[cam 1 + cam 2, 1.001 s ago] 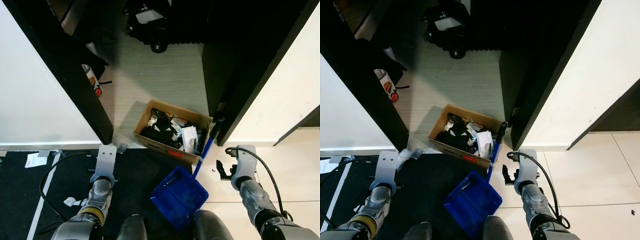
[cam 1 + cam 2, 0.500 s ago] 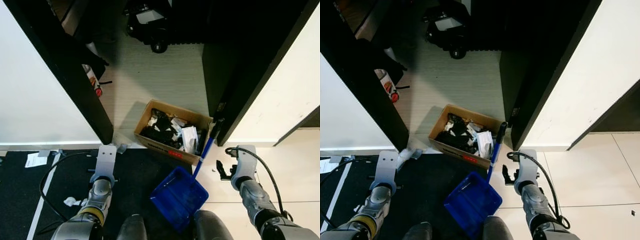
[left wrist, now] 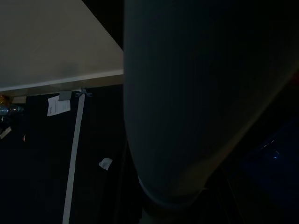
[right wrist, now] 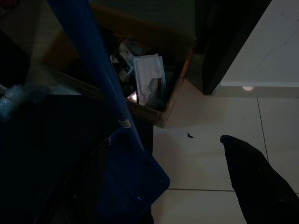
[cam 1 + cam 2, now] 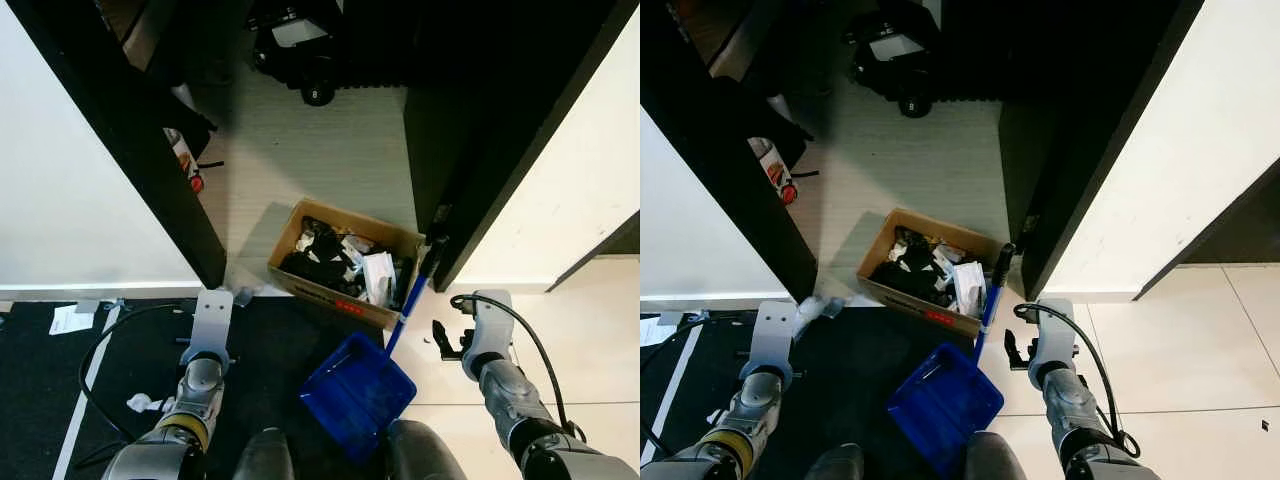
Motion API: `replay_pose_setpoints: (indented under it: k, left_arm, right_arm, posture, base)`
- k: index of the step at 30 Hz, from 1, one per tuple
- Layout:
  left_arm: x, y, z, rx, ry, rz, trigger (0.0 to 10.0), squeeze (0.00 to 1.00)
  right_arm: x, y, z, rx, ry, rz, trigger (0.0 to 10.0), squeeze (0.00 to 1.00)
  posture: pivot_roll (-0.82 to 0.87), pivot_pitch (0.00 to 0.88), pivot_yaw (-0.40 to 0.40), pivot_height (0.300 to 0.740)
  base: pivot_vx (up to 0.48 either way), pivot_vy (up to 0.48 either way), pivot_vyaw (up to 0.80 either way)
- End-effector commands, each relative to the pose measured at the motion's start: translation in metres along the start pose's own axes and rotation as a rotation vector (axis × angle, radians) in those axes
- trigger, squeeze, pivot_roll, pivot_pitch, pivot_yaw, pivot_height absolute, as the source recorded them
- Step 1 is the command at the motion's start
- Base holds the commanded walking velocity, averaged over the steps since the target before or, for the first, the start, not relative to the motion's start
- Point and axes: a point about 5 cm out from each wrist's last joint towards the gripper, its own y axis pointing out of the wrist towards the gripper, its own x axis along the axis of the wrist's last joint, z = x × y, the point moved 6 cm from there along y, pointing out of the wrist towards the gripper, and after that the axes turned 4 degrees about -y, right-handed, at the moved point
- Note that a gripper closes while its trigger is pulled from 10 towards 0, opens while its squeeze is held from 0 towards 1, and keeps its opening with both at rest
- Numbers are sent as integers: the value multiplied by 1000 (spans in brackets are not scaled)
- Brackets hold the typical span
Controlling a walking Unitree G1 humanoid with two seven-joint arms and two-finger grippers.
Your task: Sweep floor
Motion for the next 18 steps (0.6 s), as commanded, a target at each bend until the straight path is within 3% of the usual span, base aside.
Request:
replay_pose_setpoints:
  k: [1, 18]
  left_arm:
    - [0, -1, -3, -11, -7, -14, 10000, 0]
    - [1, -1, -3, -14, -4, -15, 10000, 0]
  right_arm:
    - [-7, -2, -1, -2, 9, 23, 10000, 0]
    - [-6, -2, -2, -2, 8, 23, 10000, 0]
  posture:
    - [-34, 42, -12, 740]
    - [-34, 40, -11, 740]
  base:
    - [0, 0, 0]
    - [0, 0, 0]
